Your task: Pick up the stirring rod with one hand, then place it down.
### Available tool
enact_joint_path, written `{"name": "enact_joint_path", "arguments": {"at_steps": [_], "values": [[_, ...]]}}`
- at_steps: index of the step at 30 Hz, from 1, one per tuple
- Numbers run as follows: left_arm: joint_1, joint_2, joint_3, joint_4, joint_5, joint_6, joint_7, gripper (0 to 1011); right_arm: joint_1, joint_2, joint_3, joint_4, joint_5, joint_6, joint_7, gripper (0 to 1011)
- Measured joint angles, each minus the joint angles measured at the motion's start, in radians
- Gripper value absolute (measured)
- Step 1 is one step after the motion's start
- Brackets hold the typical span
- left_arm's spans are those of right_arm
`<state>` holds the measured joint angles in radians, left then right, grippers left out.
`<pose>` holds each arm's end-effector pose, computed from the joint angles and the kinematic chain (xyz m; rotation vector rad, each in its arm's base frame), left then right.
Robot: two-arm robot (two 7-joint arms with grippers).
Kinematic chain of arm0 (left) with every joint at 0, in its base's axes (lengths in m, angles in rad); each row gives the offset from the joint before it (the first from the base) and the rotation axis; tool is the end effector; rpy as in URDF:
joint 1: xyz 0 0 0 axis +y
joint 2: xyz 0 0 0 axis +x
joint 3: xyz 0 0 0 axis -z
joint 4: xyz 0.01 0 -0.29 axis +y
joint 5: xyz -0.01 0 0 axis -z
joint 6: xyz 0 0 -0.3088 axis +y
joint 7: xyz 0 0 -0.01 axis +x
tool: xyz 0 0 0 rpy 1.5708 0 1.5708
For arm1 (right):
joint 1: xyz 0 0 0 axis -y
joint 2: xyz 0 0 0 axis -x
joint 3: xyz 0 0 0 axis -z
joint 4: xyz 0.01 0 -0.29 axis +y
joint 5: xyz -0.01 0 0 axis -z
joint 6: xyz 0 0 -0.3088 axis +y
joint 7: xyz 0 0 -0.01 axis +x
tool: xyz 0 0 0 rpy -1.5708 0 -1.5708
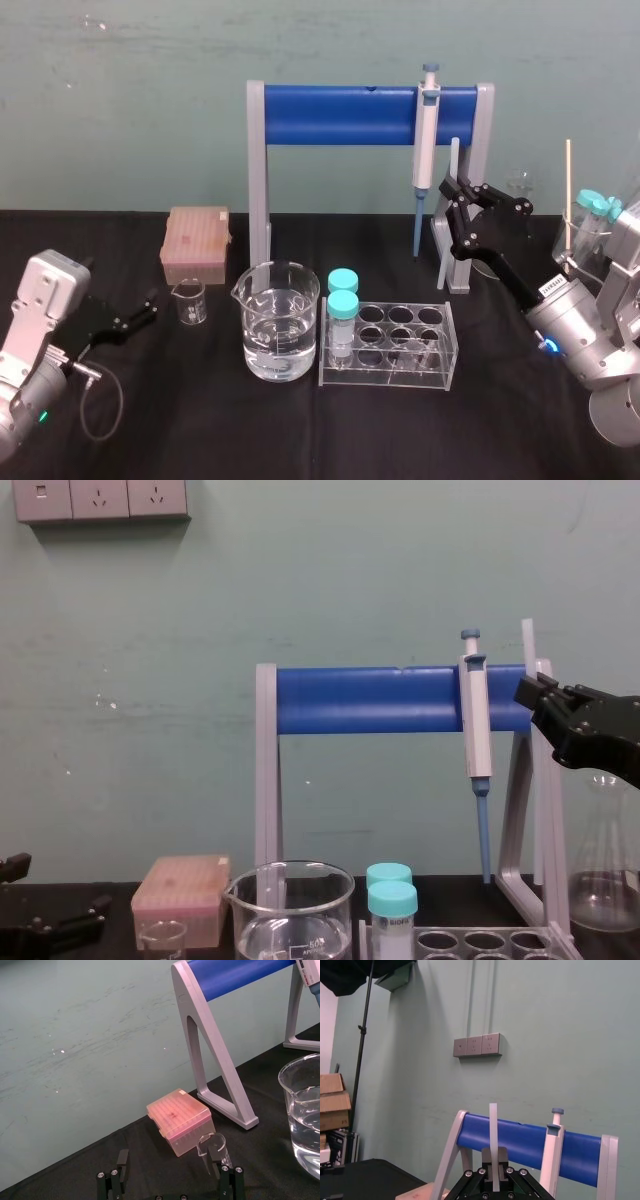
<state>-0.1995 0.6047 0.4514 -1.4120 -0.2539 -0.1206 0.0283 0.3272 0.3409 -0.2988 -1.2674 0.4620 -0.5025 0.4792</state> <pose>0.3581 0.0827 -0.3023 0.3044 -0.2851 1.2479 0.4102 -0.0460 -0.2809 0.3112 -0.3379 -0.9248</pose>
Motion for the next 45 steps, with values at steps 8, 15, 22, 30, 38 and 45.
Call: {"name": "enact_joint_path", "arguments": {"at_steps": [8, 15, 22, 30, 38, 45], "values": [[0.000, 0.000, 0.000, 0.000, 0.000, 0.000, 0.000, 1000, 0.000, 0.000, 0.000, 0.000, 0.000, 0.000, 0.000, 62], [0.000, 0.000, 0.000, 0.000, 0.000, 0.000, 0.000, 1000, 0.000, 0.000, 0.000, 0.000, 0.000, 0.000, 0.000, 62], [0.000, 0.000, 0.000, 0.000, 0.000, 0.000, 0.000, 1000, 0.000, 0.000, 0.000, 0.000, 0.000, 0.000, 0.000, 62], [0.000, 0.000, 0.000, 0.000, 0.000, 0.000, 0.000, 1000, 0.000, 0.000, 0.000, 0.000, 0.000, 0.000, 0.000, 62], [0.000, 0.000, 0.000, 0.000, 0.000, 0.000, 0.000, 1000, 0.000, 0.000, 0.000, 0.000, 0.000, 0.000, 0.000, 62], [0.000, 0.000, 0.000, 0.000, 0.000, 0.000, 0.000, 1000, 0.000, 0.000, 0.000, 0.000, 0.000, 0.000, 0.000, 62]]}}
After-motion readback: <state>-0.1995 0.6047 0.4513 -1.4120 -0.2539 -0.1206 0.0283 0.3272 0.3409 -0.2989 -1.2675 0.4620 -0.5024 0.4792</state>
